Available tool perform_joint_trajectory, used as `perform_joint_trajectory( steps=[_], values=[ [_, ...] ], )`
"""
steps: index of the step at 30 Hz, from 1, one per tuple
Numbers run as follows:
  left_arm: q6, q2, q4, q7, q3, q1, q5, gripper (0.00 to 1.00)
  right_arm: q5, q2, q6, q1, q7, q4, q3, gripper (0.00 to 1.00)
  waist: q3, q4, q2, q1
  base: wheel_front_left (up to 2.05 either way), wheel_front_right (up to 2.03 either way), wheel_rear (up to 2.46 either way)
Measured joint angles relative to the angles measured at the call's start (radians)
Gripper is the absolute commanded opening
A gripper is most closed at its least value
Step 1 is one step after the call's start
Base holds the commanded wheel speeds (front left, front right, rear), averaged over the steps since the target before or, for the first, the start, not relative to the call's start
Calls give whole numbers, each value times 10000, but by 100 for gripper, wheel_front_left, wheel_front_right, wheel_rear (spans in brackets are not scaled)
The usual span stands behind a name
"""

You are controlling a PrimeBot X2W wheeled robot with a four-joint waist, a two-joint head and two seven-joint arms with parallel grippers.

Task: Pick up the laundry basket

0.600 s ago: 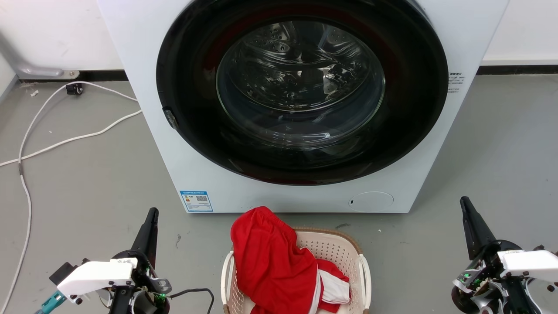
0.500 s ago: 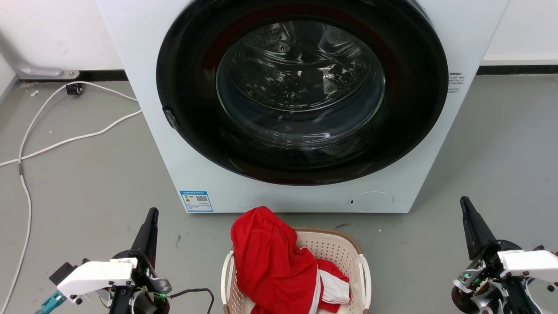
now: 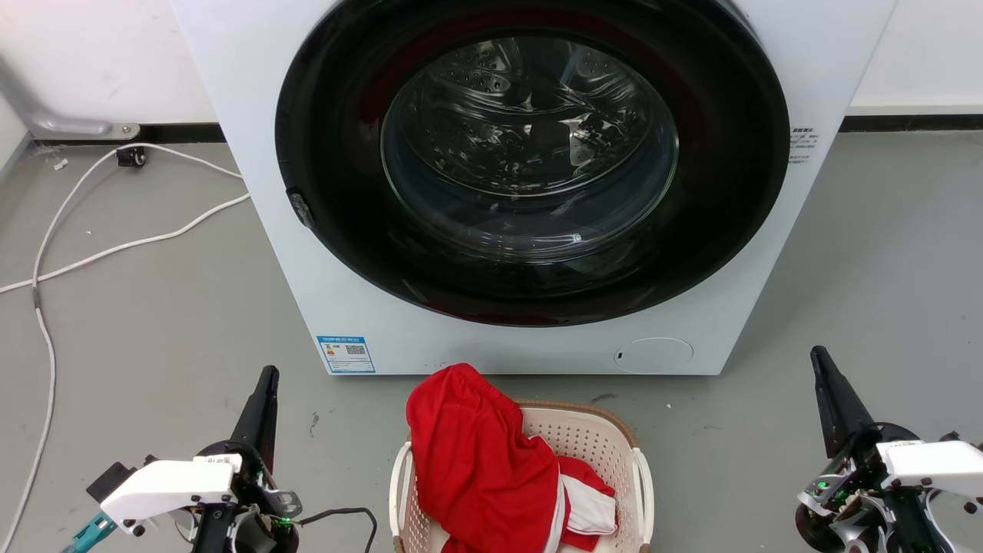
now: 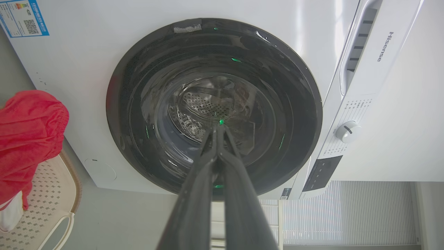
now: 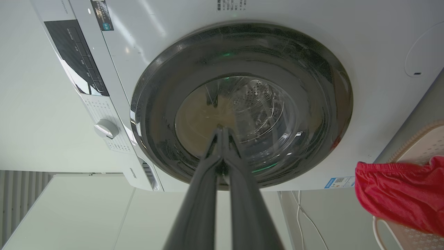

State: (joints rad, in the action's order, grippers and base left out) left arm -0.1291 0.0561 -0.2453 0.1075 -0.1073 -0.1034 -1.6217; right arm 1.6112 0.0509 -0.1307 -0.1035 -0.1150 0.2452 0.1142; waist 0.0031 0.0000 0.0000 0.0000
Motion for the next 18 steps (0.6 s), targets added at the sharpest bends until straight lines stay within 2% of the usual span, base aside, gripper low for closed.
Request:
perform_joint_trajectory(
  steps=[16,17,18],
  values=[
    [0,-10,0,40,-12,0,12,0,0,0,0,0,0,0,2,0,0,0,0,0,0,0,0],
    [2,-15,-48,38,-6,23,6,100,-4,-4,-2,26,2,44,-2,100,0,0,0,0,0,0,0],
    [10,-33,-123,40,6,86,4,100,-4,-12,0,96,2,121,-8,100,0,0,0,0,0,0,0]
  ],
)
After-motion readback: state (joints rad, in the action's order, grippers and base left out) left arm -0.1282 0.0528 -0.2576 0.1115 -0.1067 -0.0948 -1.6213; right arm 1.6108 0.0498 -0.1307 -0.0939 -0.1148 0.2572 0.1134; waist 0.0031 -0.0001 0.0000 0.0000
